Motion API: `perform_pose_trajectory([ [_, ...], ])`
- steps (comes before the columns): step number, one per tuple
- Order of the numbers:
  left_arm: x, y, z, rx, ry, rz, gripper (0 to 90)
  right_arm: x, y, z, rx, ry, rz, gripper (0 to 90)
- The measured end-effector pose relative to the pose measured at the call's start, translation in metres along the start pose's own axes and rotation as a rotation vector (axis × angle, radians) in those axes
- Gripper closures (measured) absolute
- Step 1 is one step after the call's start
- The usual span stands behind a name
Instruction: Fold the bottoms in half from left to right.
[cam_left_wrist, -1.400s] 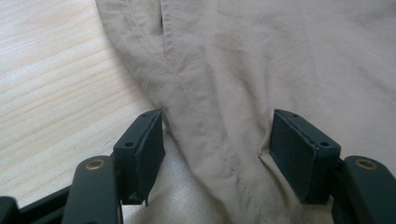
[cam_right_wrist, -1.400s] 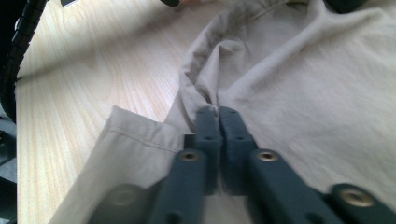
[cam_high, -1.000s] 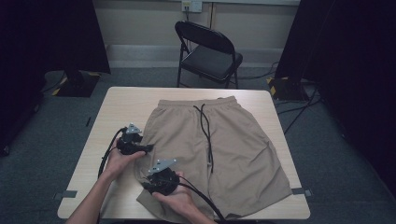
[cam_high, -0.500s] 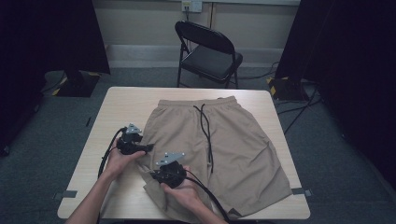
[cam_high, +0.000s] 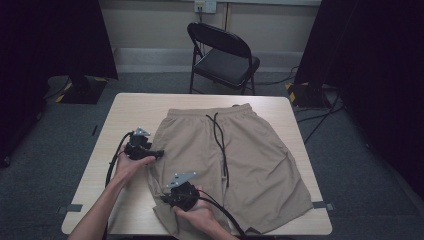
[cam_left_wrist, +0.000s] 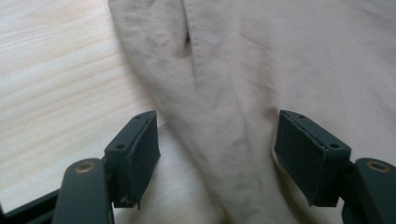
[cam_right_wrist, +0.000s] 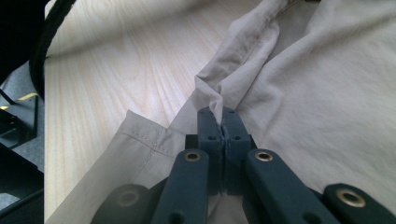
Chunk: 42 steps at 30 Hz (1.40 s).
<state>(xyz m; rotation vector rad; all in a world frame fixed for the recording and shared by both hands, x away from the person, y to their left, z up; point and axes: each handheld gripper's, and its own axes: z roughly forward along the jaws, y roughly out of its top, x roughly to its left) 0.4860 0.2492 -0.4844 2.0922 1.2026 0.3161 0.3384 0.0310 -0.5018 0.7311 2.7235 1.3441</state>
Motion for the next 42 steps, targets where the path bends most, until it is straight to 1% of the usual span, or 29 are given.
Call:
perform_pose_trajectory([
  [1, 0.006, 0.008, 0.001, -0.036, 0.003, -0.022, 29.2, -0.001, 0.000, 0.000, 0.001, 0.006, 0.006, 89.4],
  [2, 0.006, 0.008, 0.001, -0.036, 0.003, -0.022, 29.2, -0.001, 0.000, 0.000, 0.001, 0.006, 0.006, 89.4],
  [3, 0.009, 0.012, 0.002, -0.056, -0.002, -0.043, 29.2, -0.001, 0.000, 0.000, 0.001, 0.008, 0.007, 89.4],
  [4, 0.014, 0.021, 0.008, -0.066, -0.013, -0.056, 26.6, -0.001, 0.000, 0.000, 0.002, 0.010, 0.008, 89.4],
  [5, 0.014, 0.021, 0.008, -0.066, -0.013, -0.056, 26.0, -0.001, 0.000, 0.000, 0.001, 0.010, 0.008, 89.4],
  [7, 0.017, 0.034, 0.019, -0.073, -0.012, -0.065, 26.0, -0.001, 0.000, 0.000, 0.001, 0.008, 0.006, 89.4],
  [8, 0.017, 0.034, 0.019, -0.073, -0.012, -0.065, 26.3, -0.001, 0.000, 0.000, 0.002, 0.008, 0.006, 89.4],
  [9, 0.018, 0.044, 0.025, -0.073, 0.002, -0.067, 27.5, -0.001, 0.000, 0.000, 0.001, 0.006, 0.005, 89.4],
  [10, 0.018, 0.044, 0.025, -0.073, 0.002, -0.067, 29.5, -0.001, 0.000, 0.000, 0.001, 0.006, 0.005, 89.4],
  [12, 0.020, 0.054, 0.029, -0.084, 0.008, -0.071, 30.8, 0.000, 0.000, 0.000, 0.001, 0.003, 0.000, 89.4],
  [13, 0.023, 0.060, 0.032, -0.093, 0.029, -0.071, 32.7, 0.000, 0.000, 0.000, -0.001, 0.001, 0.001, 89.4],
  [14, 0.023, 0.060, 0.032, -0.093, 0.029, -0.071, 34.0, 0.000, 0.000, 0.000, -0.001, 0.001, 0.001, 89.4],
  [15, 0.028, 0.063, 0.035, -0.094, 0.022, -0.099, 34.7, 0.000, 0.000, 0.000, 0.001, 0.004, -0.002, 89.4],
  [16, 0.028, 0.063, 0.035, -0.094, 0.022, -0.099, 34.7, 0.000, 0.000, 0.000, 0.001, 0.004, -0.002, 89.4],
  [18, 0.034, 0.062, 0.040, -0.068, 0.052, -0.106, 34.7, 0.000, 0.000, 0.000, -0.001, 0.002, -0.004, 89.4],
  [20, 0.036, 0.060, 0.042, -0.054, 0.050, -0.107, 36.2, -0.001, 0.000, 0.000, 0.003, 0.011, -0.008, 89.4],
  [21, 0.040, 0.056, 0.047, -0.022, 0.041, -0.109, 37.3, -0.002, 0.000, 0.000, 0.004, 0.013, -0.007, 89.4],
  [23, 0.040, 0.055, 0.048, -0.029, 0.050, -0.098, 38.3, -0.002, 0.000, 0.000, 0.003, 0.016, -0.004, 89.4],
  [24, 0.038, 0.052, 0.050, -0.063, 0.069, -0.097, 43.1, -0.003, 0.000, 0.000, 0.003, 0.019, 0.005, 89.4],
  [27, 0.035, 0.051, 0.052, -0.077, 0.090, -0.074, 46.4, -0.002, 0.000, 0.000, 0.002, 0.016, -0.001, 89.3],
  [29, 0.033, 0.052, 0.053, -0.080, 0.094, -0.063, 47.2, -0.002, 0.000, 0.000, 0.003, 0.016, -0.001, 89.4],
  [31, 0.024, 0.054, 0.059, -0.072, 0.126, 0.006, 47.8, -0.002, 0.000, 0.000, 0.003, 0.015, -0.001, 89.4],
  [33, 0.023, 0.055, 0.058, -0.065, 0.114, -0.004, 49.6, -0.001, 0.000, 0.000, 0.003, 0.011, -0.002, 89.4],
  [35, 0.022, 0.054, 0.059, -0.076, 0.122, -0.008, 55.1, -0.001, 0.000, 0.000, 0.001, 0.005, -0.005, 89.4],
  [36, 0.022, 0.053, 0.058, -0.085, 0.112, -0.004, 55.1, 0.000, 0.000, 0.000, 0.001, 0.003, -0.007, 89.4],
  [37, 0.021, 0.052, 0.057, -0.085, 0.108, -0.007, 67.3, 0.001, 0.000, 0.000, 0.002, 0.001, -0.008, 89.4],
  [39, 0.020, 0.052, 0.056, -0.081, 0.093, -0.014, 79.3, 0.001, 0.000, 0.000, 0.003, 0.001, -0.010, 89.4],
  [40, 0.020, 0.053, 0.056, -0.071, 0.081, -0.022, 79.3, 0.001, 0.000, 0.000, 0.002, 0.000, -0.018, 89.4],
  [42, 0.020, 0.052, 0.056, -0.067, 0.058, -0.035, 89.2, 0.003, -0.001, -0.001, 0.003, -0.006, -0.029, 89.5],
])
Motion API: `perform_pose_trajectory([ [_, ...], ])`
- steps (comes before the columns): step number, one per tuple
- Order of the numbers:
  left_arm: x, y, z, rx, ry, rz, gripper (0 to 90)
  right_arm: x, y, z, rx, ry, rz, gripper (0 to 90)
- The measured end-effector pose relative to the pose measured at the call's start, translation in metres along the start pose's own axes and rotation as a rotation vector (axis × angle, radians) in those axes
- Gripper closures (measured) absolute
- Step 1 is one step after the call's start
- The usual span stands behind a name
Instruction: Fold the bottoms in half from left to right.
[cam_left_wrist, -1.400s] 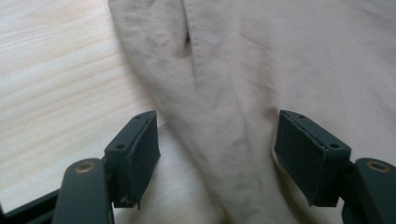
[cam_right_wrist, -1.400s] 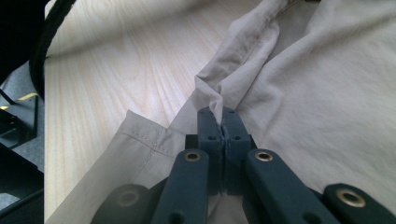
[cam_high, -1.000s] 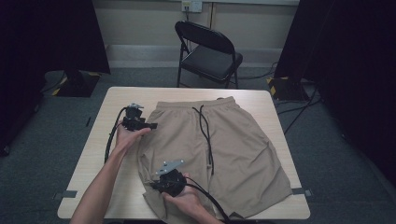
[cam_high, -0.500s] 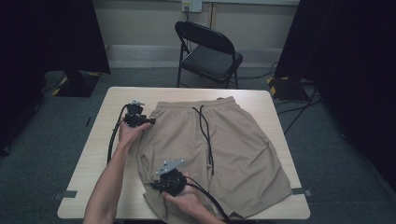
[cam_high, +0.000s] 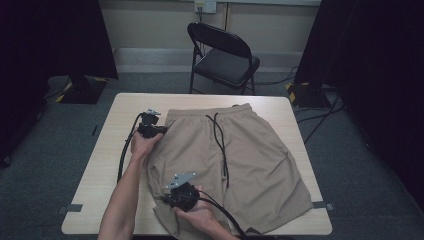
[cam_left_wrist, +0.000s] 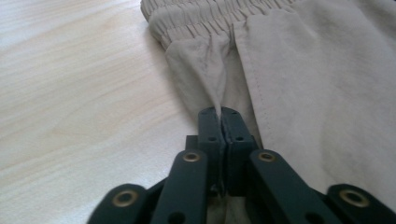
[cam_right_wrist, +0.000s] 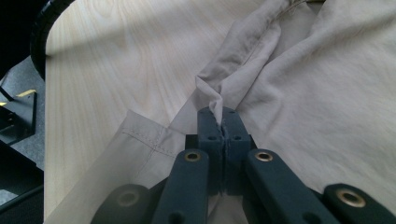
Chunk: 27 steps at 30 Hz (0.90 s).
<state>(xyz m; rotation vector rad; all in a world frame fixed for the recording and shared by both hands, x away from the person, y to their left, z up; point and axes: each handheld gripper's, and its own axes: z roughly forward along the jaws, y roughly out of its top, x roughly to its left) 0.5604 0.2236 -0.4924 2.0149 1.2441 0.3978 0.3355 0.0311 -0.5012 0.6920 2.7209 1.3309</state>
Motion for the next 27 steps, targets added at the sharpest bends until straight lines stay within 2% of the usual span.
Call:
perform_pose_trajectory([
  [2, 0.002, 0.000, -0.001, 0.003, -0.030, -0.041, 89.5, 0.000, 0.000, 0.000, 0.000, 0.001, 0.001, 89.5],
  [5, 0.006, 0.000, -0.006, 0.016, -0.055, -0.070, 89.9, 0.001, 0.001, -0.001, 0.015, 0.003, 0.006, 89.5],
  [7, 0.008, 0.000, -0.008, 0.004, -0.069, -0.084, 89.9, 0.001, 0.002, -0.002, 0.012, 0.006, 0.008, 89.6],
  [9, 0.013, 0.002, -0.017, -0.033, -0.095, -0.123, 90.0, 0.000, 0.004, -0.005, -0.005, 0.010, 0.018, 89.6],
  [11, 0.013, 0.003, -0.020, -0.033, -0.094, -0.120, 90.0, 0.000, 0.005, -0.006, -0.010, 0.010, 0.021, 89.6],
  [12, 0.013, 0.003, -0.022, -0.043, -0.111, -0.120, 90.0, 0.000, 0.006, -0.009, -0.023, 0.008, 0.023, 89.6],
  [18, 0.013, 0.004, -0.030, -0.071, -0.139, -0.130, 90.0, 0.000, 0.012, -0.018, -0.061, 0.014, 0.034, 89.7],
  [21, 0.012, 0.011, -0.040, -0.100, -0.154, -0.131, 90.0, 0.001, 0.016, -0.023, -0.078, 0.015, 0.034, 89.7],
  [27, 0.012, 0.019, -0.049, -0.120, -0.175, -0.126, 90.0, 0.003, 0.023, -0.030, -0.107, 0.017, 0.024, 89.7],
])
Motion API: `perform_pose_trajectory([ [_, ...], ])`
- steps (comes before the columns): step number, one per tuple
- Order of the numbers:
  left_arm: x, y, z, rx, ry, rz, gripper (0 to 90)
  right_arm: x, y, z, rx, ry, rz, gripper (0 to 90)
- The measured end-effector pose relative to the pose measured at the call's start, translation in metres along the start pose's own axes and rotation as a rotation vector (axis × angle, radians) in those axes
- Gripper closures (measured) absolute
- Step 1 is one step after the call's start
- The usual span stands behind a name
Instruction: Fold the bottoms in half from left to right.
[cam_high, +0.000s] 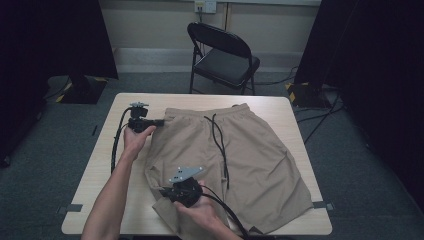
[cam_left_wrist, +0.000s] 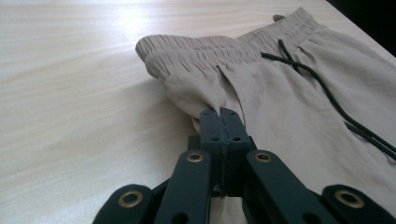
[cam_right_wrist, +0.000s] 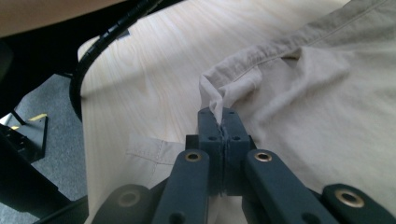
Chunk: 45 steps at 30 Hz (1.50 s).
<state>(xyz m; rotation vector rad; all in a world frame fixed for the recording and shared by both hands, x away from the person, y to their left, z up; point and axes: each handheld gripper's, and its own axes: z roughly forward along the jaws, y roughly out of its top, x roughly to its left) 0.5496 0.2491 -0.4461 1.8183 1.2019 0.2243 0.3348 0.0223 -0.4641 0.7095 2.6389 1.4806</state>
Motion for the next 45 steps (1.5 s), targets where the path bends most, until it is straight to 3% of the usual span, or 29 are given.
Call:
perform_pose_trajectory([
  [2, -0.002, 0.006, -0.007, -0.033, -0.028, -0.013, 90.0, 0.002, 0.005, -0.003, -0.015, 0.003, -0.006, 89.7],
  [11, -0.007, 0.021, -0.027, -0.059, -0.026, 0.000, 90.0, 0.010, 0.021, -0.015, -0.060, 0.011, -0.029, 89.8],
  [23, -0.004, 0.035, -0.054, -0.113, -0.035, -0.027, 90.0, 0.019, 0.043, -0.020, -0.116, 0.039, -0.047, 89.8],
  [33, -0.019, 0.052, -0.074, -0.161, -0.038, 0.015, 90.0, 0.023, 0.060, -0.038, -0.178, 0.038, -0.067, 89.8],
  [38, -0.029, 0.068, -0.089, -0.181, -0.033, 0.038, 90.0, 0.027, 0.070, -0.050, -0.214, 0.040, -0.083, 89.8],
  [45, -0.031, 0.081, -0.100, -0.202, -0.026, 0.028, 90.0, 0.032, 0.082, -0.059, -0.242, 0.041, -0.111, 89.8],
])
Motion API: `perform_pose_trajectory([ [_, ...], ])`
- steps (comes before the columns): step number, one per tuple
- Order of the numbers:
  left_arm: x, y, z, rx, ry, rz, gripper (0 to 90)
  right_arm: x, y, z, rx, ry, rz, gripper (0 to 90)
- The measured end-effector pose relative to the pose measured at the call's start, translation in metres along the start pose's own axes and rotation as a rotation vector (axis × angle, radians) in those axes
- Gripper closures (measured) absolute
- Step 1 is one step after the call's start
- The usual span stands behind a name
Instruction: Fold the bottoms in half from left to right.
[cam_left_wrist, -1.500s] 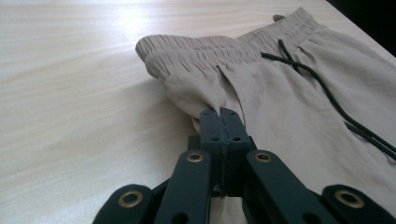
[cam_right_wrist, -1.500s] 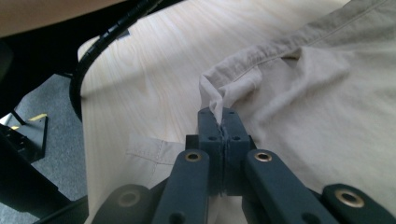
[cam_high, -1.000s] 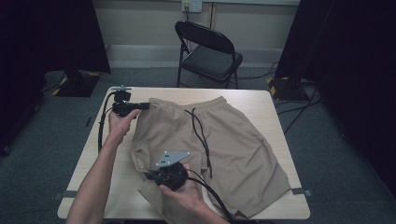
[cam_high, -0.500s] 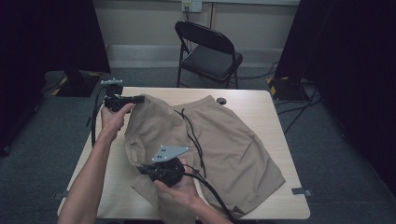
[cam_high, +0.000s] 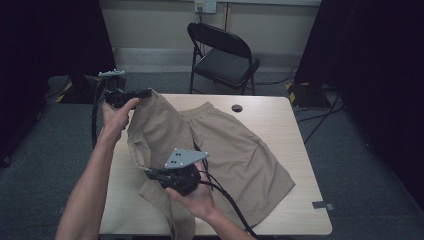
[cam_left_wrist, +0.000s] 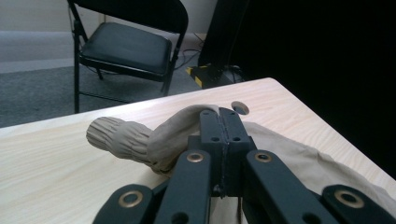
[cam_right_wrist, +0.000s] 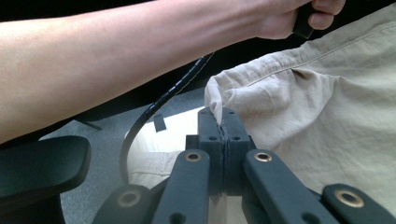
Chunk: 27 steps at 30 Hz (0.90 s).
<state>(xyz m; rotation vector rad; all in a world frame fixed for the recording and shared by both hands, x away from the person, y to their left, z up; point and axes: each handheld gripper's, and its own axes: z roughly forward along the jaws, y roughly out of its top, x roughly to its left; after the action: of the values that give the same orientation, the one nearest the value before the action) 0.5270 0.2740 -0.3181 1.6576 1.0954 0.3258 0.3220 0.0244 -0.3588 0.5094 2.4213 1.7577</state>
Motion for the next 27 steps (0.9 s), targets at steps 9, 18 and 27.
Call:
perform_pose_trajectory([
  [9, -0.003, 0.018, -0.015, -0.017, 0.016, 0.008, 90.0, 0.003, 0.023, -0.006, -0.043, 0.000, -0.026, 89.8],
  [18, -0.009, 0.033, -0.024, -0.032, 0.020, 0.022, 90.0, 0.007, 0.051, -0.009, -0.119, 0.010, -0.051, 89.9],
  [27, -0.009, 0.058, -0.047, -0.037, 0.037, 0.013, 90.0, 0.012, 0.074, -0.013, -0.163, 0.012, -0.077, 89.9],
])
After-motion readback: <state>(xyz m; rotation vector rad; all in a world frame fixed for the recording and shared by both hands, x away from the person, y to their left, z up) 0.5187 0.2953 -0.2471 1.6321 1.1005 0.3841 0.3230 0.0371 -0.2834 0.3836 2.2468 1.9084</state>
